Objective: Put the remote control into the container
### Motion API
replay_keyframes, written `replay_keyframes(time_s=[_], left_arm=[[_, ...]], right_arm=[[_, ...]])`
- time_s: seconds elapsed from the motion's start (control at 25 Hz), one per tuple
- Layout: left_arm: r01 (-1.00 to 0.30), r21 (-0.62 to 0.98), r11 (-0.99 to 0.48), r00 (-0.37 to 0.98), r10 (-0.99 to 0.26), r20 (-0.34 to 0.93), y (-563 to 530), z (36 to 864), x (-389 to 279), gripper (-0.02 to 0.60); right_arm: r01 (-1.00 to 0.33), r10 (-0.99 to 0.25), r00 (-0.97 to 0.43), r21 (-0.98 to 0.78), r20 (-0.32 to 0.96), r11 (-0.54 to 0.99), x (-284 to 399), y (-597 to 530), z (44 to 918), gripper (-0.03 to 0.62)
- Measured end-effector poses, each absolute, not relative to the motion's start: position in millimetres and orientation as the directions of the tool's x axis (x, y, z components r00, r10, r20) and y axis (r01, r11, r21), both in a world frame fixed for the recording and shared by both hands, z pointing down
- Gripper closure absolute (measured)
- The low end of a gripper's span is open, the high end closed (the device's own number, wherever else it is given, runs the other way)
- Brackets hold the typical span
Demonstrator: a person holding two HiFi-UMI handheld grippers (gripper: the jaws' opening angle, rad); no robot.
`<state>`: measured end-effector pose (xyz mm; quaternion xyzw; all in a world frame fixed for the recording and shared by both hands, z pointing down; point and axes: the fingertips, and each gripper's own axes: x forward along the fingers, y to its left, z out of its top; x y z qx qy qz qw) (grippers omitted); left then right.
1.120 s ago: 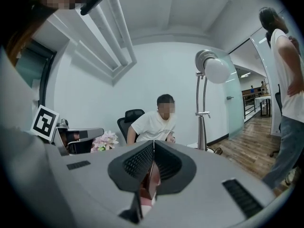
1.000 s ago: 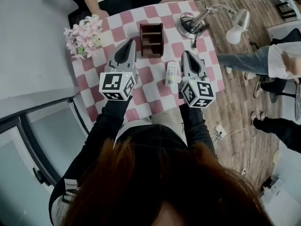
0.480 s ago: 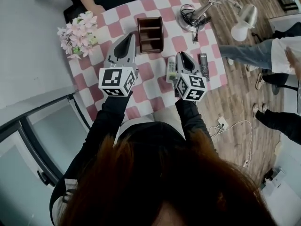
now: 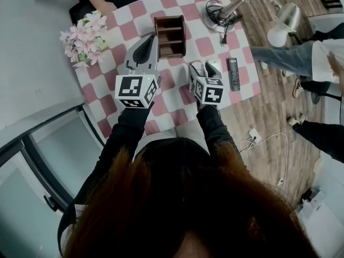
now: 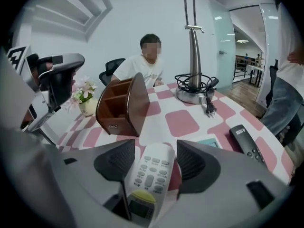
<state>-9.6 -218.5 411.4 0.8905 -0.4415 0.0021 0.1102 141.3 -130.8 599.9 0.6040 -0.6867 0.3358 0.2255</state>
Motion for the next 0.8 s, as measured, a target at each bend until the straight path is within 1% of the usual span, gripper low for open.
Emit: replay_keyframes(time_s=[0.24, 0.44, 0.56, 0.8], left_arm=[[-0.785, 0.2, -0.586, 0.611, -0.785, 0.102, -219.2, 412.6, -7.5, 0.583], [-0.79, 0.204, -0.578, 0.605, -0.789, 0.106, -220.1, 414.2, -10.1, 0.583], [-0.791, 0.204, -0.577, 0.604, -0.79, 0.107, -219.9, 415.1, -10.6, 0.583], [-0.798, 0.205, -0.567, 0.595, -0.796, 0.113, -219.9, 417.4, -15.2, 0.583]], right_arm=[[-0.981, -0.624, -0.178, -0.189, 0.761, 0.049, 139.0, -132.2, 616.9, 0.339], [-0.977, -0.593, -0.21, -0.152, 0.778, 0.147, 123.5, -139.7, 619.6, 0.339], [-0.977, -0.563, -0.202, -0.125, 0.801, 0.172, 122.0, -142.5, 626.2, 0.341], [-0.978, -0.569, -0.201, -0.127, 0.798, 0.167, 123.9, -144.3, 628.3, 0.341]])
